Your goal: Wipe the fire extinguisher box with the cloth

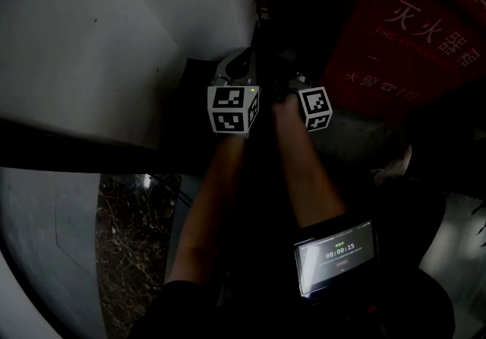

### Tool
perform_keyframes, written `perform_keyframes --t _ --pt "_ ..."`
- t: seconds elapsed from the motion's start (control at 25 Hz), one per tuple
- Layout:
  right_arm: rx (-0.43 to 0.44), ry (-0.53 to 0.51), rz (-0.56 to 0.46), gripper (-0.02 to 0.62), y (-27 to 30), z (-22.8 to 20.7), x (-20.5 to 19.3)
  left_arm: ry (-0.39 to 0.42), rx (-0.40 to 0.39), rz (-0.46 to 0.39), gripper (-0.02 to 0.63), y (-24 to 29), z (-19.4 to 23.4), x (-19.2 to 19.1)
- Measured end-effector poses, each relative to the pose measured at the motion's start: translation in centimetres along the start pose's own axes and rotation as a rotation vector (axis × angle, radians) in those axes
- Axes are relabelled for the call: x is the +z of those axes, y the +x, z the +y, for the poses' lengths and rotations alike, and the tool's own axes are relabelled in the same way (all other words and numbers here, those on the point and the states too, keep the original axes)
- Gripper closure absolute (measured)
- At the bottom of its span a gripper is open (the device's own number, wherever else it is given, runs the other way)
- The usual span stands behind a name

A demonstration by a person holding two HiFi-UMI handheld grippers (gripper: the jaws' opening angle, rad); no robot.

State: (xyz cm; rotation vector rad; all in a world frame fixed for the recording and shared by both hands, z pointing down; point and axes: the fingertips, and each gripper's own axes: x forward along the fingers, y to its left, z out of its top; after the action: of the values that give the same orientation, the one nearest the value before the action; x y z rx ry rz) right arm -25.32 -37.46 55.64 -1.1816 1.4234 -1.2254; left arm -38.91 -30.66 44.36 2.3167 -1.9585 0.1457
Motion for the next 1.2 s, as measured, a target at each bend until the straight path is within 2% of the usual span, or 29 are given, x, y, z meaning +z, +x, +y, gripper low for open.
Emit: perform_keyframes --t 0.08,0.28,0.44,0.68,0.8,1.04,1.2 --pt "0.064 -0.003 0.008 0.558 0.0 4.3 0.0 0.015 -0.011 -0.040 0.604 -0.8 -0.6 2.5" --pt "0.152 -0.037 0.013 0.558 -0.2 13.4 1.7 0.101 -0.002 -0.140 0.604 -3.0 -1.7 9.0" --pt "0.241 -0.030 -0.013 0.558 0.2 19.7 3.4 0.096 -0.022 -0.218 0.604 -4.2 -2.6 14.1" --pt "0.335 -0.022 -0.058 0.558 -0.7 26.6 5.2 0.130 -0.038 -0.257 0.604 -5.8 -3.5 17.6" --pt "0.342 -0.009 -0.082 0.558 -0.6 26.5 6.5 0.120 -0.052 -0.253 0.604 -5.7 -3.8 17.2" --pt "0.274 0.039 -0.078 0.557 -0.1 21.8 6.0 0.120 -0.049 -0.216 0.604 -4.2 -4.2 13.7" --pt "0.230 0.049 -0.055 0.558 0.1 18.0 5.4 0.056 -0.081 -0.162 0.604 -3.3 -5.0 10.2"
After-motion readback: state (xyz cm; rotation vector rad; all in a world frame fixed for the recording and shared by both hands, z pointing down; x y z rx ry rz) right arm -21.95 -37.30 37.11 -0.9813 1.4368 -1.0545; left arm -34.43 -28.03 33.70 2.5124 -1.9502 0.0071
